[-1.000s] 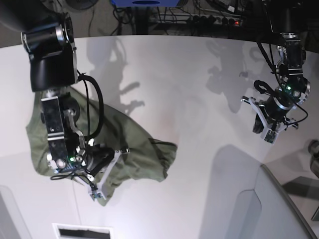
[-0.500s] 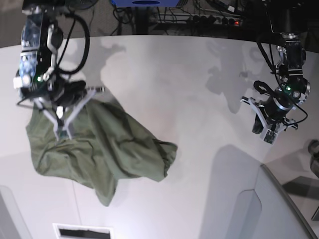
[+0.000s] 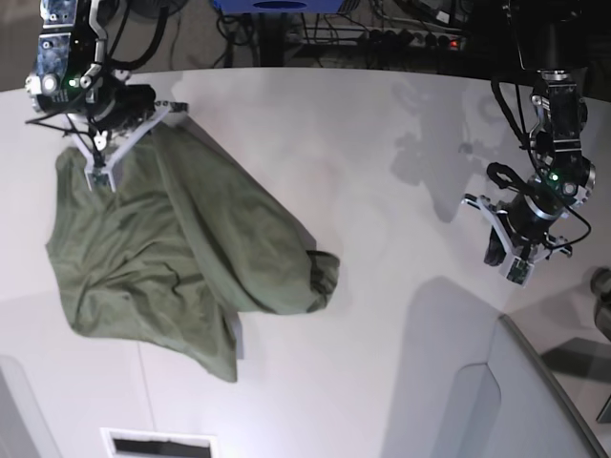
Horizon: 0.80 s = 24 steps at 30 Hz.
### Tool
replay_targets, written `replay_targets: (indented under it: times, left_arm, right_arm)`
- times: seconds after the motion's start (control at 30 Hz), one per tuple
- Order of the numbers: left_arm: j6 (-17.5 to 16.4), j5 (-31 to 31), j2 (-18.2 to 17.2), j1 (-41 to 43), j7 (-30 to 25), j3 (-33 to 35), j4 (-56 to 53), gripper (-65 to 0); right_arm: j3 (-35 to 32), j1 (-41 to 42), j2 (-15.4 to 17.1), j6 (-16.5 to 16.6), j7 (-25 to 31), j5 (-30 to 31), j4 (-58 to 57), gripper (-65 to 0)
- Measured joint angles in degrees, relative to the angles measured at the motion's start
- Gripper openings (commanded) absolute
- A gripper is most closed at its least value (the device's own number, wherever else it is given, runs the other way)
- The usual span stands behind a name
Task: Layout the t-shirt on the table in an organized manner, then fold the t-shirt properly
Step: 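Lift the shirt with the right gripper and shake it open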
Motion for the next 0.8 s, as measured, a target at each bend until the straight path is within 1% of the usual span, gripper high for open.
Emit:
replay_targets:
  times: [0.07, 0.13, 0.23, 0.27, 0.3, 0.33, 0.4, 0.43, 0.5, 0.53, 0.57, 0.6, 0.63, 0.7, 0.73, 0.77, 0.8]
  left_arm:
    - [0.02, 0.02, -0.09, -0.52, -0.02, 0.0, -0.02, -64.3]
    - [0.02, 0.02, -0.07, -0.66, -0.04, -0.02, -0.02, -64.3]
    - [0.0, 0.02, -0.09, -0.63, -0.02, -0.22, -0.02, -64.3]
    - [-0.02, 0.02, -0.66, -0.61, 0.0, -0.26, -0.02, -64.3]
    - [-0.22, -0.02, -1.36, -0.63, -0.07, -0.26, -0.02, -64.3]
    - [0.02, 0.02, -1.99, -0.7, -0.04, -0.28, -0.02, -64.3]
    - [-0.04, 0.0, -3.13, -0.61, -0.07, -0.87, -0.04, -64.3]
    - [-0.07, -0.15, -3.26, -0.44, -0.09, -2.01, -0.04, -64.3]
    - [-0.15, -3.52, -3.17, 0.15, -0.11, -5.68, -0.28, -64.3]
    - [-0.7, -6.12, -3.21, 0.28, -0.13, -7.87, -1.09, -64.3]
    - [-1.77, -8.04, -3.58, 0.55, -0.26, -9.92, -2.03, -64.3]
    - [-3.91, -9.9, -4.46, 0.96, 0.0, -11.43, -3.13, -64.3]
    - [-4.68, -11.04, -5.44, 1.6, 0.24, -12.31, -4.15, -64.3]
    - [-4.17, -12.09, -5.95, 2.8, 0.22, -13.14, -5.49, -64.3]
    - [-4.09, -11.87, -6.08, 3.72, 0.28, -13.18, -5.57, -64.3]
    - [-4.5, -12.11, -6.12, 4.55, 0.37, -12.87, -5.55, -64.3]
    - [-4.94, -12.63, -5.88, 5.25, 0.09, -12.81, -5.44, -64.3]
  right_arm:
    - [-0.26, -0.35, -0.02, -1.42, -0.04, 0.15, 0.0, -62.4]
    - [-0.31, 0.26, -0.37, -1.44, -0.13, 0.31, 0.0, -55.8]
    - [-0.63, 0.87, -1.09, -1.44, -0.15, 0.13, 0.0, -37.7]
    - [-0.63, 0.83, -1.62, -1.44, -0.15, 0.13, 0.07, -32.1]
    - [-1.05, 0.7, -1.75, -1.51, 0.0, 0.11, 0.35, -29.1]
    - [-1.25, 0.66, -1.7, -1.44, 0.24, 0.42, 0.83, -28.8]
    - [-1.25, 1.11, -1.73, -1.49, 2.84, 0.11, 1.4, -28.8]
    - [-1.25, 2.16, -1.7, -1.49, 3.26, 0.11, 1.44, -28.8]
    - [-1.81, 4.83, -1.46, -1.44, 3.82, 0.09, 1.38, -28.8]
    - [-3.26, 6.62, -0.9, -1.86, 4.15, -0.5, 1.38, -28.8]
    - [-5.51, 8.92, 0.13, -1.86, 3.8, -0.31, 1.22, -28.8]
    - [-8.09, 11.72, 1.33, -1.29, 3.76, 0.33, 0.74, -28.8]
    - [-10.67, 15.1, 2.54, -1.01, 3.91, 1.03, -0.33, -28.8]
    - [-14.67, 22.16, 3.91, -1.25, 4.59, 1.36, -4.85, -28.7]
    - [-15.67, 25.57, 4.13, -0.83, 4.83, 2.69, -8.28, -28.7]
    - [-15.76, 28.37, 4.09, -0.22, 5.01, 3.65, -12.35, -28.7]
    - [-15.72, 30.77, 4.13, 1.18, 5.11, 4.13, -16.63, -28.7]
